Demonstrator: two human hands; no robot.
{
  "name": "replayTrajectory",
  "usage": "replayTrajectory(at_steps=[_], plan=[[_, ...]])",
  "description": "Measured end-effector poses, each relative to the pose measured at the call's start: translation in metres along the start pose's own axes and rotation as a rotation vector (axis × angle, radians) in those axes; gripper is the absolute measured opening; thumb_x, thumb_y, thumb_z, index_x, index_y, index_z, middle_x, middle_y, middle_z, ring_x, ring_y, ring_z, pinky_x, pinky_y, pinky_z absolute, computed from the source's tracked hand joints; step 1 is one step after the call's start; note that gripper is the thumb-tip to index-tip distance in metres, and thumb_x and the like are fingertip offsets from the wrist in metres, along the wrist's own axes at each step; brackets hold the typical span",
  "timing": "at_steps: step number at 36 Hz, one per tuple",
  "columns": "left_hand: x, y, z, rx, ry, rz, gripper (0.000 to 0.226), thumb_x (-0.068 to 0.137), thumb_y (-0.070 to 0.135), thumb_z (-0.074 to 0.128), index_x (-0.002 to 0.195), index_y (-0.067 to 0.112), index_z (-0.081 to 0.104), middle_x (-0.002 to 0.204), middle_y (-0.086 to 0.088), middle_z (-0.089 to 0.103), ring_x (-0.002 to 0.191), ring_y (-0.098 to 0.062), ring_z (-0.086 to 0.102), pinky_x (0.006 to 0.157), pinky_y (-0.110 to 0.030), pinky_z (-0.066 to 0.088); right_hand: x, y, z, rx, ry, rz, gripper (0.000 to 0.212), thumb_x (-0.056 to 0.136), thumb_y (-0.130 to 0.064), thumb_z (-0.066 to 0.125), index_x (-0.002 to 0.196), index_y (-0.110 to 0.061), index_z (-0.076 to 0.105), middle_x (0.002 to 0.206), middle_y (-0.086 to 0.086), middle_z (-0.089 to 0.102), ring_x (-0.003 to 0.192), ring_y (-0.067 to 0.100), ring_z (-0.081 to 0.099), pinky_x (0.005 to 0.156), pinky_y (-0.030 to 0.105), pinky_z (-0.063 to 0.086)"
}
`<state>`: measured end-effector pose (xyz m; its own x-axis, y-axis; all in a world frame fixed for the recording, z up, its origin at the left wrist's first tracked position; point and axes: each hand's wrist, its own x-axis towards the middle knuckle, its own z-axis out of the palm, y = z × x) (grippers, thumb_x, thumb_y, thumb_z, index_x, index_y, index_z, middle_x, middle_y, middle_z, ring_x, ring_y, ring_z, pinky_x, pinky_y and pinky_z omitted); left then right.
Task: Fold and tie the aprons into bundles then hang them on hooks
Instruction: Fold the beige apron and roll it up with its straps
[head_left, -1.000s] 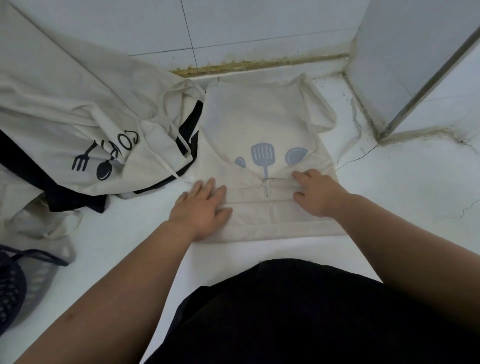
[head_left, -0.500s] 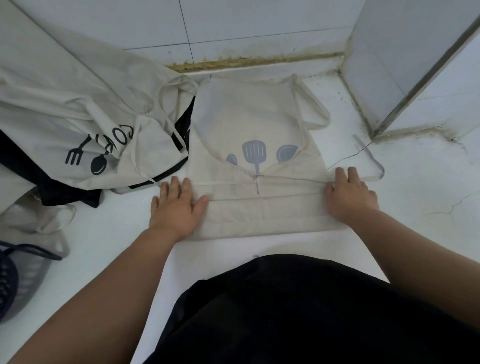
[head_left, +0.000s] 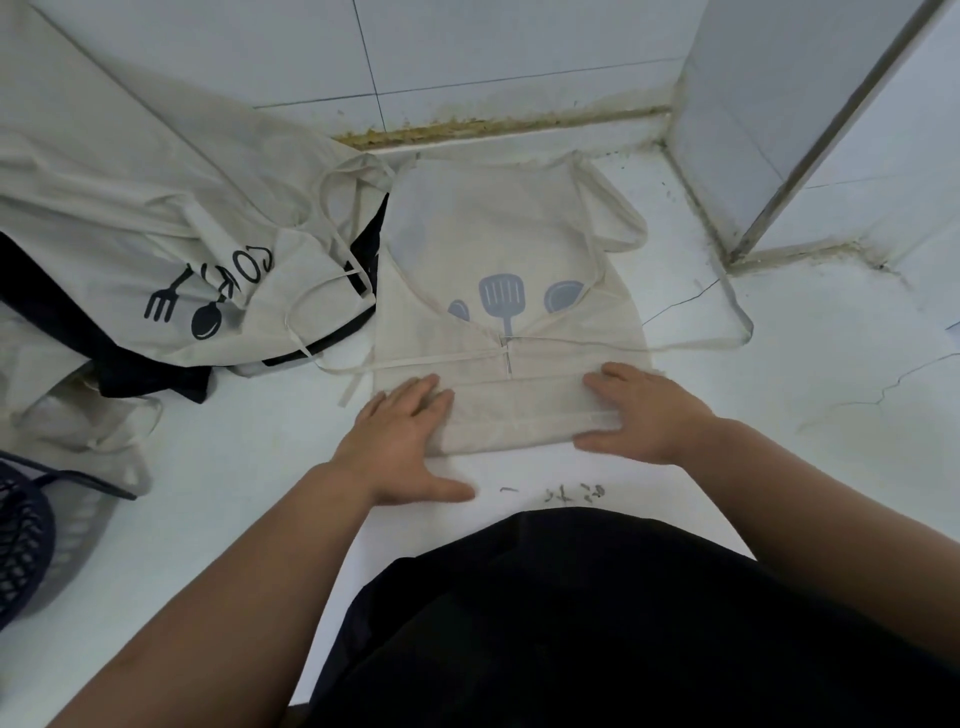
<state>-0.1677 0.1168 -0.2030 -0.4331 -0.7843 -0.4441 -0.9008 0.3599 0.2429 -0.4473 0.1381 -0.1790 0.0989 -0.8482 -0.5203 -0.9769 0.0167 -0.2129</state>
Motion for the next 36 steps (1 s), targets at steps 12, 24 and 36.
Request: replayTrajectory(at_steps=[12,24,36], plan=[[0.025,-0.006,-0.061,-0.249,-0.014,-0.166,0.031,0.083,0.009,0.057,0.109,0.021,0.068,0.104,0.000,0.064,0.095,-0.019,0.057,0.076,-0.027,0.045,0.010,0.007,-0.037,0.108,0.031,0.065,0.048,0.077,-0.070,0.054,0.097,-0.027,0.058,0.087,-0.010,0.056,0.087,0.014,0.054,0.074,0.031,0.045],[0.054,-0.035,-0.047,-0.443,0.337,-0.565,0.048,0.082,0.034,0.071,0.120,0.013,0.051,0.117,-0.009,0.059,0.110,-0.030,0.054,0.087,-0.037,0.047,0.056,0.026,-0.045,0.296,0.246,0.432,0.047,0.081,-0.027,0.063,0.120,-0.010,0.041,0.111,0.013,0.048,0.093,0.031,0.051,0.072,0.032,0.040],[0.067,0.011,-0.016,0.021,0.007,-0.022,0.080,0.091,0.068,0.032,0.151,0.037,-0.009,0.159,0.007,-0.021,0.146,-0.016,-0.019,0.118,-0.040,-0.007,0.078,-0.003,-0.010,-0.136,0.003,-0.026,0.097,0.082,-0.075,0.036,0.150,-0.024,-0.010,0.159,0.001,-0.011,0.146,0.026,-0.001,0.118,0.041,-0.004]])
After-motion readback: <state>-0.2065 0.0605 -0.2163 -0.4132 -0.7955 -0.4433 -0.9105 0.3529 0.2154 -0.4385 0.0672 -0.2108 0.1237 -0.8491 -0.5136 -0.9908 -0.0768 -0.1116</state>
